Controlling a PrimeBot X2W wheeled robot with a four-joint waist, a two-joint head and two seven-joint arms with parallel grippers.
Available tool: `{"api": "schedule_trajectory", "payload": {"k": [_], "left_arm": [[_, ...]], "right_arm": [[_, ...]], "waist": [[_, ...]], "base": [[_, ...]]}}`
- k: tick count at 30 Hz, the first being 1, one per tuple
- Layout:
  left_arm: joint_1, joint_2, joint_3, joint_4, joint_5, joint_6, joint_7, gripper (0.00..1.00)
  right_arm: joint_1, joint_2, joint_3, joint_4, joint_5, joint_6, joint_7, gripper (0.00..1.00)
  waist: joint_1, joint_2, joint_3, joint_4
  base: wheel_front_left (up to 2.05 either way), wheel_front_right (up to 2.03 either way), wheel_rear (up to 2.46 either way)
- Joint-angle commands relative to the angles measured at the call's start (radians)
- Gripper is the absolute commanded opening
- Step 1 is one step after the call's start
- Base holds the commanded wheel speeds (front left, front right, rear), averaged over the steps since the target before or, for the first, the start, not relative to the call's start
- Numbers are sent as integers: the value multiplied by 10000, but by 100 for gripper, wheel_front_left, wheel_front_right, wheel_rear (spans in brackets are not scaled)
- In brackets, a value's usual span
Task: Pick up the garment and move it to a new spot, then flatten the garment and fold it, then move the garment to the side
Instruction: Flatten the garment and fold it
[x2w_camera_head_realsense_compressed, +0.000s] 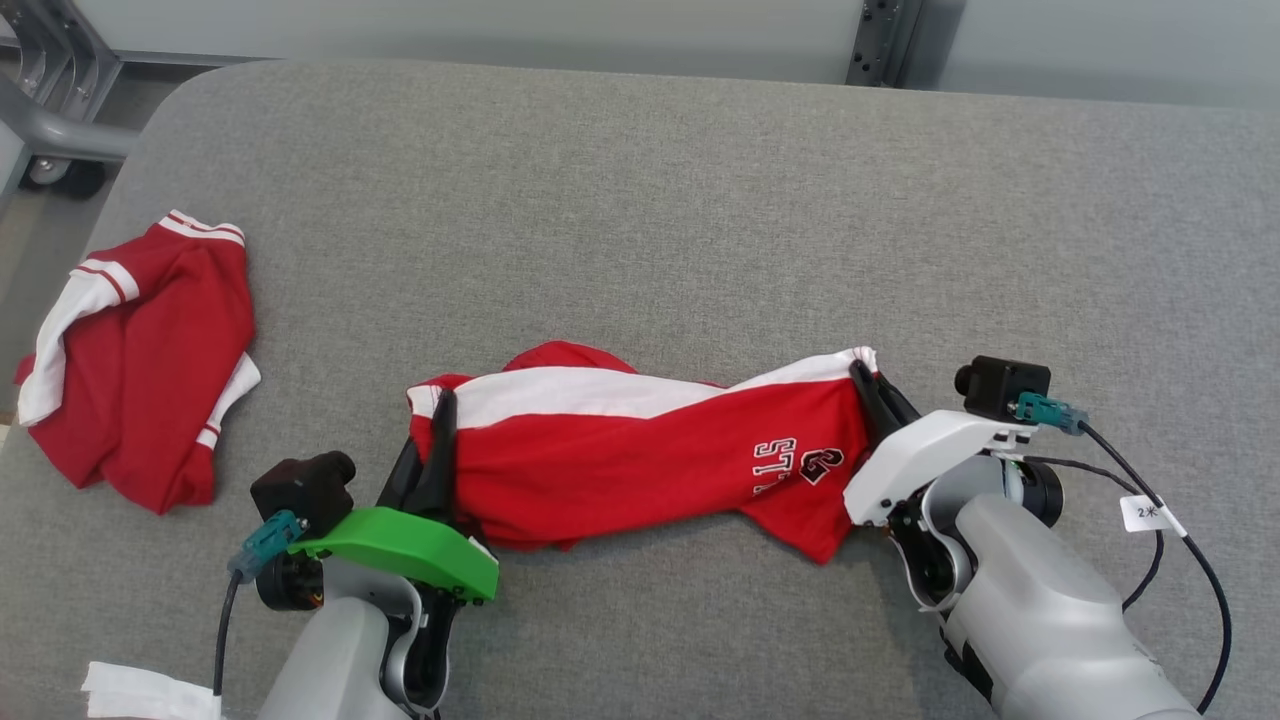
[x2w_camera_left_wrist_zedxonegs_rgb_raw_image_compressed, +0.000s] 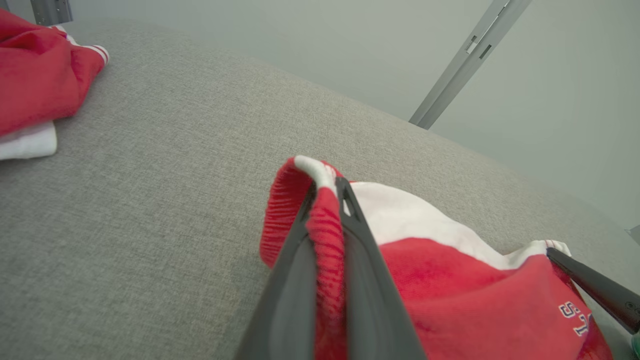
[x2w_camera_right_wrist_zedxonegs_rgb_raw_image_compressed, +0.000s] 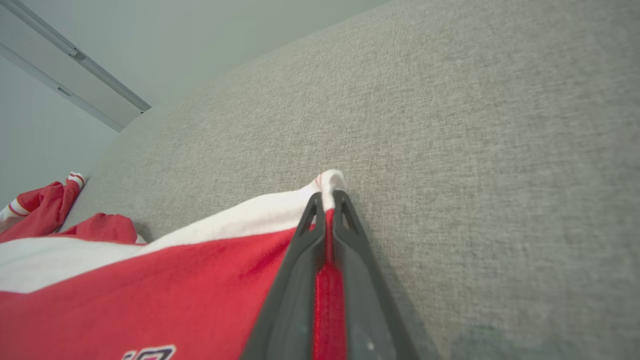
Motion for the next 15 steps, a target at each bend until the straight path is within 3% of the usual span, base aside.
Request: {"api": "schedule_trajectory", "payload": {"k": [1, 8, 15], "left_arm": [[-146, 23, 16, -39, -81, -29, -27, 0], [-82, 28, 247, -68, 129, -28, -28, 0], [-465, 489, 399, -359, 387, -16, -19, 0]], "right_arm": [[-151, -46, -62, 26, -80, -3, -30, 0], [52, -110, -693, -780, -606, -3, -30, 0], [360, -69, -1451, -2435, -1027, -5, -30, 0]], "waist": [[-1, 0, 24, 12], [-1, 0, -147, -192], [-1, 0, -1022, -1050]], "base": [[0, 0, 0], [0, 0, 0], [0, 0, 0]]}}
